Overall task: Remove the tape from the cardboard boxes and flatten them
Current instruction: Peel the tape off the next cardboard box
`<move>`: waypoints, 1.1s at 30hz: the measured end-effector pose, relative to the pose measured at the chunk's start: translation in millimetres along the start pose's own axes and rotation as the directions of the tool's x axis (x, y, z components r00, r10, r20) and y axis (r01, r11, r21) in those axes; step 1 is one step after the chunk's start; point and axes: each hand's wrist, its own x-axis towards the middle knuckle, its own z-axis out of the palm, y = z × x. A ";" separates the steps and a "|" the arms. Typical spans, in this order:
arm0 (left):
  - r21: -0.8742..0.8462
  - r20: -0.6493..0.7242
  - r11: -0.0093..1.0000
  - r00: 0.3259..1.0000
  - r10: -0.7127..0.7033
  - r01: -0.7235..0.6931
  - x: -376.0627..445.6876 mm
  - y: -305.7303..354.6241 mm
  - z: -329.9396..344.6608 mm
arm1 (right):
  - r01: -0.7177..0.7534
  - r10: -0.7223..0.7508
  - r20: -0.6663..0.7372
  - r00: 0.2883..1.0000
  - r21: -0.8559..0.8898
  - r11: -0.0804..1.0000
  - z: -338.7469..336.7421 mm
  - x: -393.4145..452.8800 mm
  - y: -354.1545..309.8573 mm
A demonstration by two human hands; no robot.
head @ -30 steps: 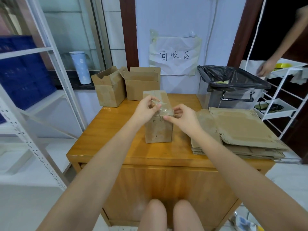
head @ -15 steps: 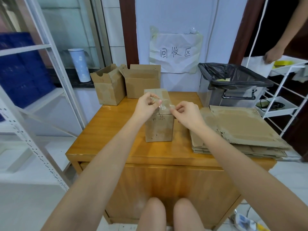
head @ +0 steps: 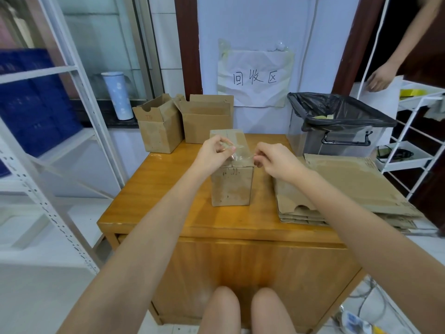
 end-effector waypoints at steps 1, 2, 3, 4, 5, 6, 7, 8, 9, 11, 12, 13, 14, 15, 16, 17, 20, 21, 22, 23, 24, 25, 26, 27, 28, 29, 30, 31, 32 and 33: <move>0.001 0.011 1.000 1.000 -0.007 0.007 0.1 0.6 -0.7 | 0.042 -0.041 0.016 0.999 -0.064 0.997 -2.8 1.1 1.0; 0.005 0.021 1.000 1.000 -0.012 0.012 0.9 0.1 -1.3 | 0.080 -0.077 0.028 0.997 -0.128 0.989 -5.6 2.4 1.9; 0.018 0.030 1.000 0.999 -0.017 0.016 1.6 0.3 -2.0 | 0.115 -0.110 0.036 0.993 -0.188 0.975 -8.2 4.3 2.8; 0.030 0.035 0.999 0.999 -0.022 0.021 2.3 0.5 -2.7 | 0.147 -0.141 0.042 0.989 -0.241 0.959 -10.8 6.7 3.4; 0.041 0.040 0.999 0.999 -0.028 0.026 2.7 1.4 -3.0 | 0.175 -0.170 0.043 0.985 -0.281 0.944 -13.6 9.4 3.3; 0.043 0.044 0.999 0.999 -0.031 0.029 3.3 2.2 -3.1 | 0.193 -0.190 0.039 0.981 -0.304 0.933 -15.9 12.4 3.1; 0.044 0.046 0.999 0.998 -0.032 0.030 3.5 3.4 -2.9 | 0.203 -0.204 0.029 0.978 -0.310 0.929 -17.7 15.3 2.6; 0.041 0.045 0.999 0.998 -0.032 0.030 3.4 4.9 -2.4 | 0.205 -0.209 0.017 0.978 -0.296 0.933 -18.6 18.0 2.4; 0.035 0.040 0.999 0.999 -0.033 0.031 3.2 5.9 -2.0 | 0.196 -0.201 0.007 0.980 -0.260 0.946 -18.7 20.6 2.4; 0.014 0.021 0.999 0.999 -0.042 0.042 3.2 5.1 -1.6 | 0.138 -0.138 0.009 0.990 -0.077 0.987 -17.3 23.8 1.7; 0.010 0.007 0.999 0.999 -0.044 0.044 3.4 4.0 -1.9 | 0.104 -0.106 0.028 0.994 0.053 0.993 -16.3 24.7 1.2; 0.011 -0.007 0.999 0.999 -0.045 0.045 3.8 3.4 -2.3 | 0.081 -0.090 0.045 0.995 0.170 0.982 -16.0 25.5 0.1; 0.012 -0.018 0.999 0.999 -0.046 0.046 4.8 2.5 -2.7 | 0.068 -0.083 0.048 0.995 0.255 0.964 -15.9 26.1 -0.9; 0.010 -0.028 0.999 0.998 -0.052 0.052 5.7 2.2 -3.1 | 0.059 -0.076 0.042 0.996 0.323 0.944 -16.4 26.3 -2.2; -0.001 -0.036 0.998 0.998 -0.058 0.058 6.6 1.9 -3.4 | 0.045 -0.062 0.030 0.998 0.385 0.922 -16.9 26.6 -3.4; -0.021 -0.043 0.998 0.997 -0.065 0.065 7.0 2.0 -3.1 | 0.024 -0.038 0.024 0.999 0.437 0.899 -17.3 26.7 -4.7; -0.054 -0.059 0.995 0.994 -0.088 0.085 7.9 2.2 0.3 | -0.011 0.011 0.001 1.000 0.494 0.869 -14.0 25.6 -10.3; -0.054 -0.062 0.994 0.993 -0.099 0.096 7.6 3.6 1.6 | 0.000 0.017 -0.029 0.999 0.496 0.869 -11.6 25.1 -12.6; -0.061 -0.064 0.992 0.992 -0.112 0.108 7.9 4.5 2.9 | 0.015 0.021 -0.066 0.998 0.496 0.868 -8.4 24.9 -14.8; -0.075 -0.064 0.990 0.990 -0.123 0.119 7.7 5.5 4.1 | 0.029 0.023 -0.100 0.995 0.487 0.873 -4.7 25.2 -17.3; -0.082 -0.067 0.988 0.989 -0.133 0.127 8.0 6.2 4.7 | 0.034 0.026 -0.121 0.992 0.463 0.886 -0.5 25.9 -19.9; -0.082 -0.071 0.987 0.987 -0.143 0.137 7.5 7.8 4.7 | 0.028 0.031 -0.129 0.991 0.429 0.903 4.3 26.8 -22.9; -0.077 -0.078 0.986 0.985 -0.152 0.146 8.0 8.3 4.5 | 0.015 0.041 -0.134 0.990 0.389 0.921 9.2 27.8 -25.6; -0.083 -0.081 0.986 0.985 -0.155 0.148 8.6 8.9 4.4 | -0.001 0.056 -0.147 0.988 0.353 0.936 13.6 28.9 -27.8; -0.101 -0.081 0.984 0.985 -0.156 0.147 9.5 8.8 3.8 | -0.023 0.078 -0.163 0.984 0.321 0.947 17.4 30.4 -29.2; -0.131 -0.077 0.980 0.984 -0.162 0.152 9.2 9.8 3.3 | -0.049 0.103 -0.174 0.979 0.287 0.957 20.3 32.0 -29.9; -0.151 -0.066 0.976 0.983 -0.168 0.157 8.7 10.1 2.2 | -0.077 0.124 -0.178 0.976 0.250 0.965 21.5 33.3 -30.5; -0.146 -0.044 0.977 0.985 -0.166 0.158 7.5 10.8 0.8 | -0.100 0.139 -0.175 0.975 0.218 0.971 22.5 34.5 -30.7; -0.106 -0.018 0.983 0.988 -0.151 0.148 6.5 10.4 -0.6 | -0.107 0.142 -0.166 0.976 0.206 0.973 23.0 35.2 -30.8; -0.066 0.007 0.989 0.991 -0.132 0.132 4.4 10.4 -1.5 | -0.106 0.138 -0.140 0.980 0.218 0.970 23.4 35.4 -30.6</move>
